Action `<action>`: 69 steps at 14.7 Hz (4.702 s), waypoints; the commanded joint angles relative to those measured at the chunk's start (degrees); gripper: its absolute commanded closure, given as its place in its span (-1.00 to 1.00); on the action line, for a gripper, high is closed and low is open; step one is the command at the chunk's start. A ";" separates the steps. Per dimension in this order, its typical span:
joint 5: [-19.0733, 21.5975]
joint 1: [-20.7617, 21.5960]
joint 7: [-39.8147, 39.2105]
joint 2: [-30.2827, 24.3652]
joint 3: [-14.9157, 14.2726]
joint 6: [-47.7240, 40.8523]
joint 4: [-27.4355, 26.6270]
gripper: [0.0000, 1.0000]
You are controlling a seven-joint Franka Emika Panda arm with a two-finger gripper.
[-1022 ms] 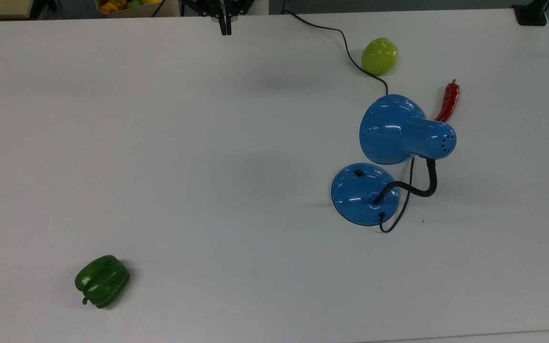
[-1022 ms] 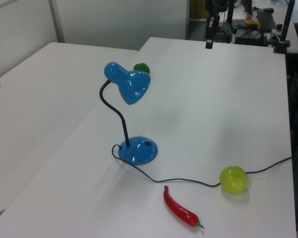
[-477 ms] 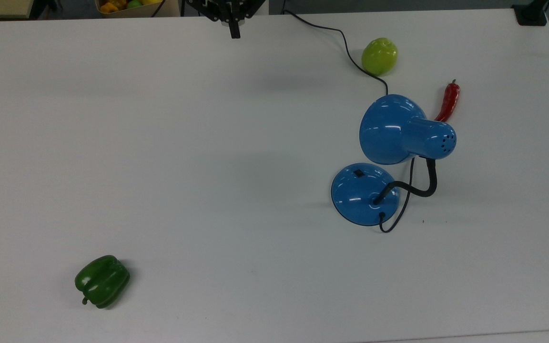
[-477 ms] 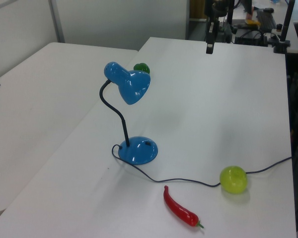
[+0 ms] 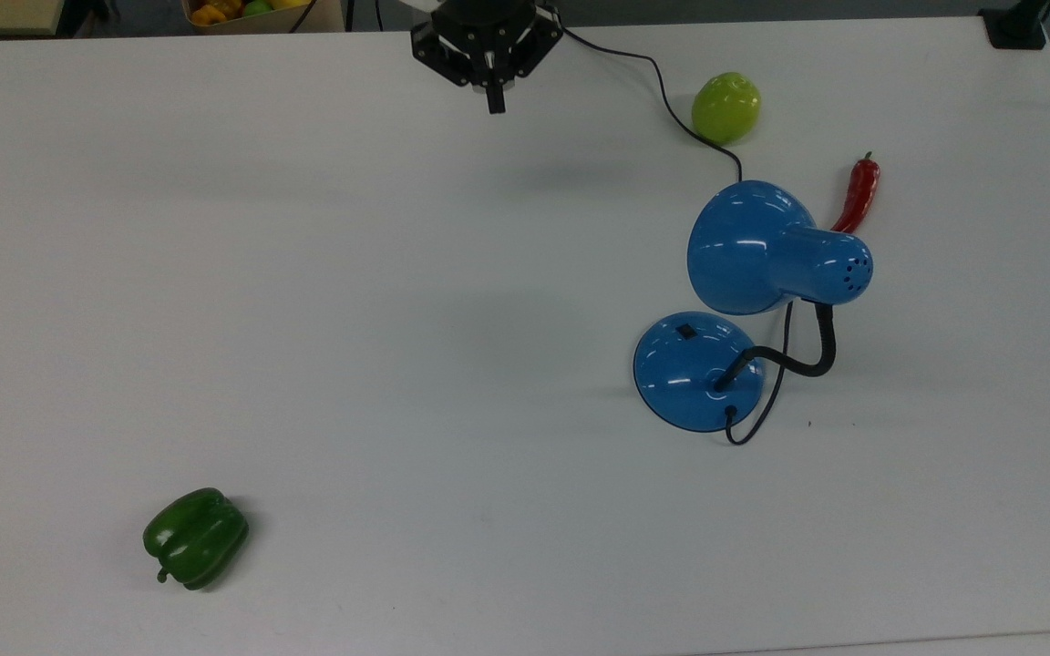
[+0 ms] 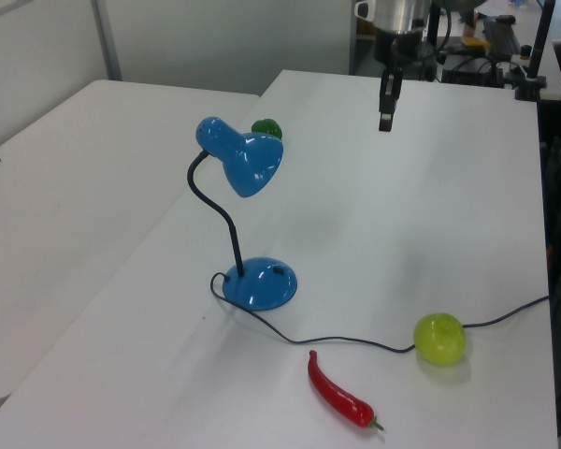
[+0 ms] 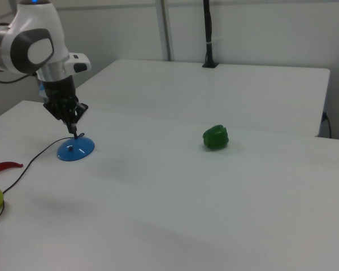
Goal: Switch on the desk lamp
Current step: 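Move the gripper toward the blue lamp base beside the lamp head, then lower the gripper fingertips onto the switch on the lamp base, then press down on the lamp base switch with the gripper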
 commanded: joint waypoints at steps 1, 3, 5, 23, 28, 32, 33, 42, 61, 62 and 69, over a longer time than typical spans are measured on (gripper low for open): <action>0.24 1.12 -0.24 1.74 0.25 5.39 -1.33 1.00; 0.15 2.17 -0.15 2.18 0.51 8.64 -2.90 1.00; 0.15 2.44 0.03 3.32 1.47 11.98 -4.05 1.00; 0.07 7.10 2.58 16.06 6.40 38.00 -4.32 1.00; -0.29 8.06 2.58 18.79 6.40 44.42 -4.41 1.00; -0.64 8.42 2.58 20.90 6.40 48.47 -4.23 1.00; -0.64 8.50 2.58 21.34 6.40 48.99 -4.14 1.00; -0.73 9.47 2.58 24.68 6.40 53.65 -3.70 1.00; -0.81 10.00 2.49 27.41 6.40 55.50 -1.68 1.00; -0.81 10.00 2.49 27.41 6.40 55.50 -1.68 1.00; -0.81 10.00 2.49 28.20 6.40 55.50 -1.59 1.00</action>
